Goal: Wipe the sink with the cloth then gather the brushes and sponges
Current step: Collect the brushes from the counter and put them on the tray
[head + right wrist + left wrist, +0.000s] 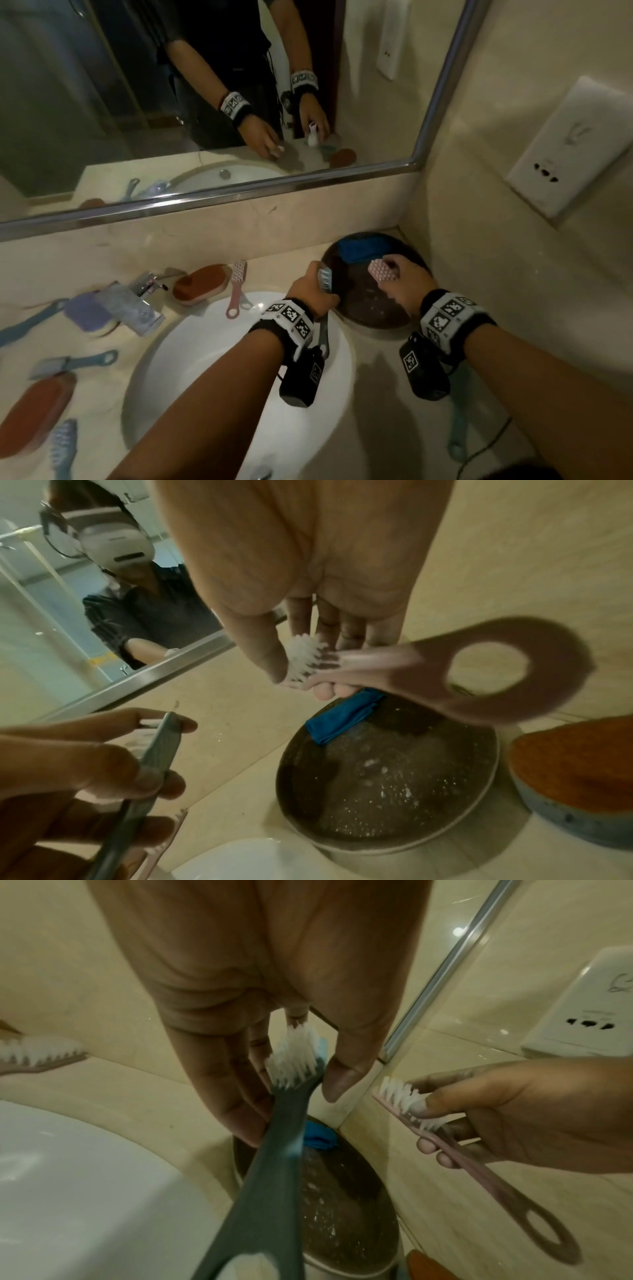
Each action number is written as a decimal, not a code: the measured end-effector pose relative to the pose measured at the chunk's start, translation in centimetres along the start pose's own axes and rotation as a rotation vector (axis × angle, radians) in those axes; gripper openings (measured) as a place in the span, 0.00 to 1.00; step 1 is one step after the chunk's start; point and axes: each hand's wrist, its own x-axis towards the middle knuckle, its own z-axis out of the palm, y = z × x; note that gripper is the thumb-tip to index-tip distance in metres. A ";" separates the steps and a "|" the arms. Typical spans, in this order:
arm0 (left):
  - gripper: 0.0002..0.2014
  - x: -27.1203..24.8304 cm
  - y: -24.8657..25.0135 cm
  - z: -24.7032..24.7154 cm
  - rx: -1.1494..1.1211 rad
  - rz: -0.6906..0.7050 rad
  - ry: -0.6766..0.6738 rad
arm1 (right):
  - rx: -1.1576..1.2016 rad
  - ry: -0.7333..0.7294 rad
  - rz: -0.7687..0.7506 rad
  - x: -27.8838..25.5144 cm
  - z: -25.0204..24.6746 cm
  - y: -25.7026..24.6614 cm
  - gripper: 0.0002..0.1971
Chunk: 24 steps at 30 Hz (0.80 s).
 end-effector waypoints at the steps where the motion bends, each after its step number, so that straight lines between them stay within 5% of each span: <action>1: 0.26 0.7 0.1 0.1 -0.007 -0.014 -0.014 | 0.023 0.002 0.011 0.5 0.1 0.1 0.29; 12: 0.32 7.8 -0.7 1.5 -0.025 -0.092 0.032 | 0.117 -0.084 0.080 7.6 2.3 0.4 0.21; 24: 0.34 14.8 -1.5 3.0 0.083 -0.131 0.066 | 0.126 -0.131 0.088 15.3 5.2 1.4 0.23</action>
